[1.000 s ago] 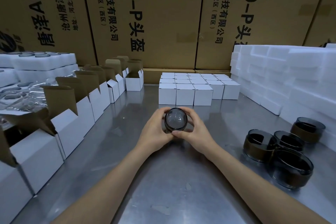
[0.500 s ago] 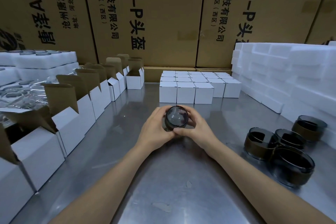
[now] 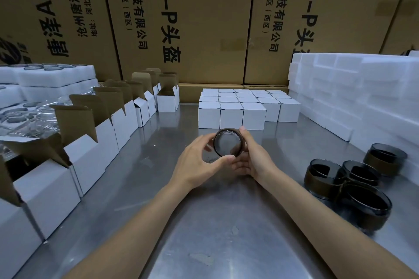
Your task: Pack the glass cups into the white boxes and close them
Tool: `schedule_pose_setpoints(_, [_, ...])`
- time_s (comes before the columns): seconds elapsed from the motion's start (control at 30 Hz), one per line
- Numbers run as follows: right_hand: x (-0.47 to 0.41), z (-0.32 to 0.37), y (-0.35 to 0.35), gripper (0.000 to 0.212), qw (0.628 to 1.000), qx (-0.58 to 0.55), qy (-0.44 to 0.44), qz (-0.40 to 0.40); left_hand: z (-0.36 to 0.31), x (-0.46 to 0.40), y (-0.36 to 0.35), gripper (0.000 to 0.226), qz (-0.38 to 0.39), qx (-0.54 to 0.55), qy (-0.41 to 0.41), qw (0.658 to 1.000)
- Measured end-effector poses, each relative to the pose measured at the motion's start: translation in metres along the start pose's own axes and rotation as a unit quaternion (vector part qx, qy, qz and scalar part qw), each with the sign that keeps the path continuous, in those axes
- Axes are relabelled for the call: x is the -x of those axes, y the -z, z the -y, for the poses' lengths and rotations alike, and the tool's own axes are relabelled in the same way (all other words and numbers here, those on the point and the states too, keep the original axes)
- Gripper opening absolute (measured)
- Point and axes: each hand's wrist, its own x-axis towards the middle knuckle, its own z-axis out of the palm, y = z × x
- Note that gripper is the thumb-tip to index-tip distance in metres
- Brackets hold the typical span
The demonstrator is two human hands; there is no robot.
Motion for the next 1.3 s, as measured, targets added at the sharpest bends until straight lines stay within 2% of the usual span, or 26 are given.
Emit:
schedule_pose_setpoints(0.17, [-0.001, -0.001, 0.000, 0.060, 1.000, -0.005, -0.002, 0.016, 0.001, -0.001, 0.000, 0.061, -0.005, -0.010, -0.012, 1.000])
schedule_pose_setpoints(0.3, [-0.002, -0.001, 0.000, 0.041, 0.997, -0.018, -0.002, 0.071, 0.003, 0.001, 0.000, 0.065, -0.017, -0.043, -0.035, 0.998])
schedule_pose_setpoints(0.4, [-0.001, 0.000, 0.002, 0.036, 0.995, -0.010, 0.007, 0.103, 0.003, 0.002, -0.001, 0.063, -0.024, -0.057, -0.046, 0.997])
schedule_pose_setpoints(0.53, [0.002, 0.000, 0.001, 0.043, 0.996, 0.001, 0.020, 0.089, 0.001, 0.003, -0.001, 0.066, -0.028, -0.057, -0.058, 0.996])
schedule_pose_setpoints(0.67, [0.001, -0.005, -0.003, 0.063, 0.997, 0.044, 0.044, 0.047, -0.003, 0.003, -0.001, 0.079, -0.027, -0.075, -0.084, 0.993])
schedule_pose_setpoints(0.8, [0.005, -0.005, -0.005, 0.076, 0.994, 0.088, 0.057, 0.037, -0.006, 0.003, -0.001, 0.073, -0.017, -0.081, -0.103, 0.991])
schedule_pose_setpoints(0.9, [0.003, -0.003, -0.002, 0.070, 0.993, 0.086, 0.032, 0.079, -0.005, 0.002, -0.001, 0.070, -0.032, -0.085, -0.095, 0.991])
schedule_pose_setpoints(1.0, [0.000, 0.002, 0.004, 0.059, 0.988, 0.038, -0.017, 0.150, -0.004, 0.001, 0.000, 0.068, -0.051, -0.089, -0.085, 0.991])
schedule_pose_setpoints(1.13, [0.001, 0.004, 0.016, 0.043, 0.976, 0.004, -0.029, 0.218, -0.004, 0.002, -0.001, 0.070, -0.054, -0.076, -0.083, 0.992])
schedule_pose_setpoints(1.23, [0.002, 0.000, 0.012, 0.044, 0.980, -0.016, 0.007, 0.197, -0.005, 0.002, -0.002, 0.076, -0.052, -0.075, -0.089, 0.992])
schedule_pose_setpoints(1.3, [0.003, -0.004, 0.006, 0.049, 0.987, -0.039, 0.045, 0.147, -0.006, 0.002, -0.002, 0.078, -0.050, -0.085, -0.102, 0.990])
